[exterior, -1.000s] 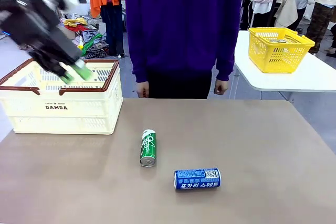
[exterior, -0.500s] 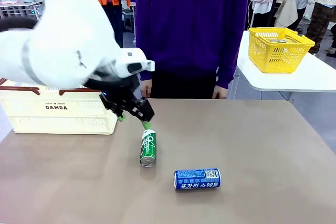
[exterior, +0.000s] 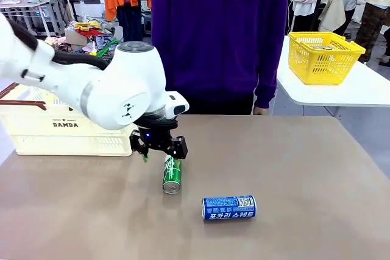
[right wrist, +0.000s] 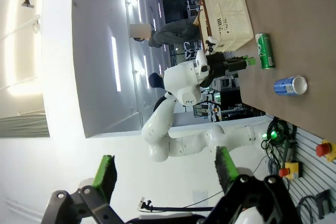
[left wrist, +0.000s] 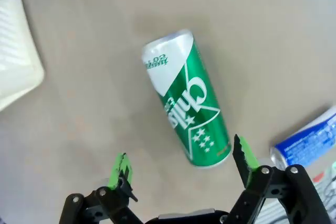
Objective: Place the drinks into the Shopping basket.
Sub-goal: Pick up one drink and place it into the Shopping basket.
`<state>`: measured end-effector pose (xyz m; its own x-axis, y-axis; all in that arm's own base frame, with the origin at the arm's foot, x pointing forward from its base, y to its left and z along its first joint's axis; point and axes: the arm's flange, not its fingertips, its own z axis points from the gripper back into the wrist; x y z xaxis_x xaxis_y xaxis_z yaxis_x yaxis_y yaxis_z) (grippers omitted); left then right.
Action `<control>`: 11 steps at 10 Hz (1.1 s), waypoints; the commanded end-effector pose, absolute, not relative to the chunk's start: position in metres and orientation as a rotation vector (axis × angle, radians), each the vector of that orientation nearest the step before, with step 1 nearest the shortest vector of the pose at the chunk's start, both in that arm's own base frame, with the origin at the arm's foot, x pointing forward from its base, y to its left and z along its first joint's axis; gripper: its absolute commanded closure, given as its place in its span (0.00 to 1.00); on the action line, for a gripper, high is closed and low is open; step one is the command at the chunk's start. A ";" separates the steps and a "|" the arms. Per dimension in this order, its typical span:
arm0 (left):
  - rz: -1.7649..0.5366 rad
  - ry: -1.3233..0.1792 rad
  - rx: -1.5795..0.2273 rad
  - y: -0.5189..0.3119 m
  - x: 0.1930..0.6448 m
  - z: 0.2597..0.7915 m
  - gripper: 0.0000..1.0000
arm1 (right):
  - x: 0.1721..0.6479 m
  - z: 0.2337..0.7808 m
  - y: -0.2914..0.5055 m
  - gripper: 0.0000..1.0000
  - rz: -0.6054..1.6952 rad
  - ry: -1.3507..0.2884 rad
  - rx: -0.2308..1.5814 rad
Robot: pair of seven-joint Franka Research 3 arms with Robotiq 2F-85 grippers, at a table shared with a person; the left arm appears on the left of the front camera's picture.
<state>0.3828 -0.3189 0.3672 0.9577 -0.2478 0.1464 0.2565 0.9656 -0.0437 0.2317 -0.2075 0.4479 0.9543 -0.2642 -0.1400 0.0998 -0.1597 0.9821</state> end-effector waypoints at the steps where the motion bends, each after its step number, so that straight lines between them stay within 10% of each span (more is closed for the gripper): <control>1: -0.124 -0.159 -0.091 -0.338 0.392 0.361 0.00 | 0.230 0.454 -0.209 0.00 -0.330 -0.117 1.714; 11: -0.072 -0.164 -0.014 -0.355 0.397 0.294 0.09 | 0.230 0.454 -0.209 0.00 -0.330 -0.117 1.714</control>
<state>0.3986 -0.3488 0.2977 0.9896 -0.0831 0.1175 0.0872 0.9958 -0.0297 0.2316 -0.2076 0.4479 0.9542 -0.2644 -0.1399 0.0997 -0.1597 0.9821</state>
